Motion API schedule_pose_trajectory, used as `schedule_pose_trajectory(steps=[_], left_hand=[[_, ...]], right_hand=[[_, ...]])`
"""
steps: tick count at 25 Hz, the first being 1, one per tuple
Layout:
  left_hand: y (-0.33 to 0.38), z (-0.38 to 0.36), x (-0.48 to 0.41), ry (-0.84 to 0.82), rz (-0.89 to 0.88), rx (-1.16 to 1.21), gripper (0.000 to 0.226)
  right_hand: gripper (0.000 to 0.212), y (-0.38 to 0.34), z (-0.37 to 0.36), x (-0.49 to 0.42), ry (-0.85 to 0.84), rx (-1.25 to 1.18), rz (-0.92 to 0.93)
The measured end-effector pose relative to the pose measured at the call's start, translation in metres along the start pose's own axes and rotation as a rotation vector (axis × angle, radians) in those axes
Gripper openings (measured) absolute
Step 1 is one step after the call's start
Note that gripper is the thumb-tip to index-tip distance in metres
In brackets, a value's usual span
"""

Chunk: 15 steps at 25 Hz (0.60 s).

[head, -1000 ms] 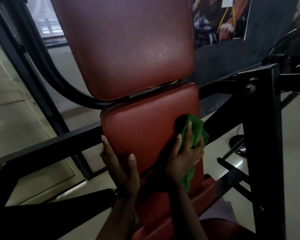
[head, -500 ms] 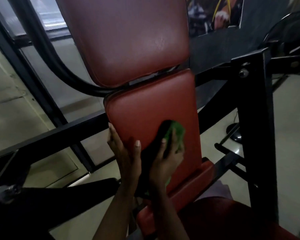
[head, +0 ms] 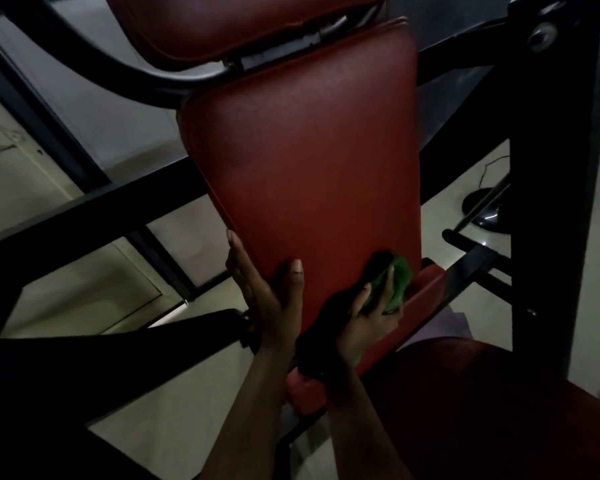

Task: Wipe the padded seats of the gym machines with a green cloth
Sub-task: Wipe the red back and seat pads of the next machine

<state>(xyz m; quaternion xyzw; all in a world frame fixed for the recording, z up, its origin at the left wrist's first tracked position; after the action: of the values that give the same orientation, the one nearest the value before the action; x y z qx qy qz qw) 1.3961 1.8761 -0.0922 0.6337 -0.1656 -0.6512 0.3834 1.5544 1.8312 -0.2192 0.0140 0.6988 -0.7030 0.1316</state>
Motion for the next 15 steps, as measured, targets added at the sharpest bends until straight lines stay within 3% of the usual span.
schedule_pose_trajectory(steps=[5, 8, 12, 15], left_hand=[[-0.001, 0.000, -0.003, 0.109, -0.117, 0.013, 0.080], [-0.002, 0.002, -0.003, 0.123, -0.106, 0.020, 0.076], [0.000, 0.000, -0.002, 0.135, -0.175, -0.016, 0.071], [-0.007, 0.000, -0.001, 0.153, -0.149, -0.053, 0.077]], right_hand=[[0.051, 0.040, 0.010, -0.024, -0.095, -0.145, -0.111], [0.043, 0.013, 0.017, -0.036, -0.114, -0.185, -0.090], [0.048, -0.068, 0.004, -0.035, -0.149, -0.182, 0.102], [0.048, -0.078, -0.005, -0.040, -0.149, -0.065, 0.234]])
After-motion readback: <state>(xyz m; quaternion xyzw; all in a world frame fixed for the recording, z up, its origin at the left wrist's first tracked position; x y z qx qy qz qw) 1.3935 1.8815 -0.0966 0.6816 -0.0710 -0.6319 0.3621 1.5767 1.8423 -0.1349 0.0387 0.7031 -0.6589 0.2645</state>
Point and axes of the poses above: each hand's wrist, its own x-axis away from the middle knuckle, its own z-axis out of the back of the hand, y = z × x, the point moved 8 cm from there along -x, towards the middle knuckle, and after that the axes turned 1 degree about -z, right-handed, at the moved point
